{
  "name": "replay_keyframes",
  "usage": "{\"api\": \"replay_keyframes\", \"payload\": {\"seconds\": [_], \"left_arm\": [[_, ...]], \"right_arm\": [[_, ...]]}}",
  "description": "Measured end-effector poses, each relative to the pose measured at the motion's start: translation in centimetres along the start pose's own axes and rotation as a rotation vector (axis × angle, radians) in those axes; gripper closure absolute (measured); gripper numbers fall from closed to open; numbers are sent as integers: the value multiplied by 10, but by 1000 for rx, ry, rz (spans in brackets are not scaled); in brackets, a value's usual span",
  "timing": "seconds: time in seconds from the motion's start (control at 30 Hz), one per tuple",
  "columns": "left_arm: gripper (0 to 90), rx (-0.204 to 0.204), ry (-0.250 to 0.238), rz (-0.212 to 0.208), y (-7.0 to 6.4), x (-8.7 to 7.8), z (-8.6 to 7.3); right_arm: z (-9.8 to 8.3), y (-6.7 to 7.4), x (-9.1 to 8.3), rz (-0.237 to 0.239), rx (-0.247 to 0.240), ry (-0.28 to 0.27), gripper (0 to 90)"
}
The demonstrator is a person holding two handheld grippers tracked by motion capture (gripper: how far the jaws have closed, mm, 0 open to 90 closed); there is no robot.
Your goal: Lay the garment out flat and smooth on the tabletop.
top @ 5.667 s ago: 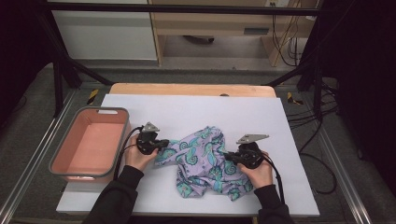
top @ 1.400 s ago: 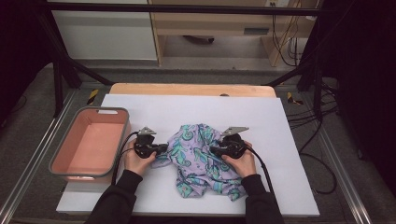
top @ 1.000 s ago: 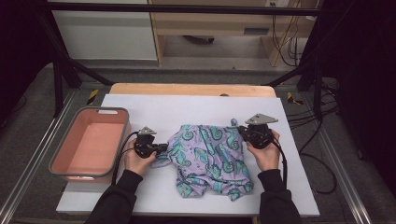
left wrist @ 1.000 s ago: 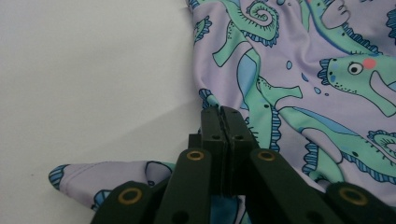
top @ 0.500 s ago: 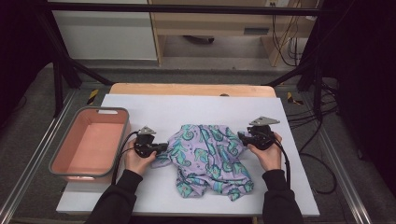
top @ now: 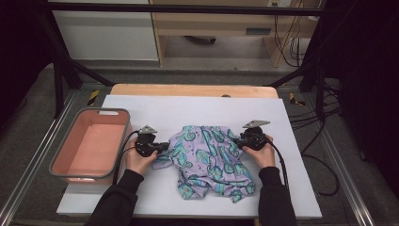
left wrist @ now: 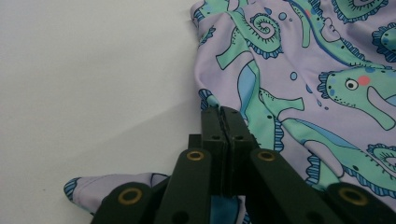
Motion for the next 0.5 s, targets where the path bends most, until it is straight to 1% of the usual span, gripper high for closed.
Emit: {"api": "replay_keyframes", "payload": {"seconds": [0.03, 0.07, 0.1, 0.17, 0.23, 0.3, 0.37, 0.43, 0.47, 0.5], "left_arm": [[883, 0, 0, 0, 0, 0, 0], [883, 11, 12, 4, 1, 0, 2], [884, 17, 7, 12, 2, -2, 5], [886, 27, -11, 32, 4, -6, 15], [887, 34, -46, 53, 9, -13, 31], [888, 35, -96, 80, 16, -20, 53], [887, 33, -144, 108, 25, -23, 77], [866, 24, -210, 163, 35, -21, 95], [766, 0, -232, 183, 40, -18, 100], [601, -27, -225, 190, 42, -13, 102]], "right_arm": [[1, 1, -2, -7, -20, 15, 825], [2, 2, -4, -3, -18, 27, 843], [4, 2, -7, 1, -15, 27, 852], [8, -1, -12, -13, -5, -11, 858], [16, -6, -19, -45, 9, -60, 860], [29, -12, -27, -71, 28, -136, 862], [47, -17, -34, -120, 31, -230, 860], [65, -22, -38, -181, 41, -327, 838], [71, -24, -37, -201, 39, -349, 761], [74, -26, -34, -209, 47, -334, 656]]}}
Point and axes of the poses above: each handheld gripper's, and its own axes: x roughly forward along the jaws, z roughly out of its top, y roughly to its left, the point moved 3 cm from there along x, roughly forward along the jaws, and after that the axes turned 11 degrees about x, right-handed, at the moved point
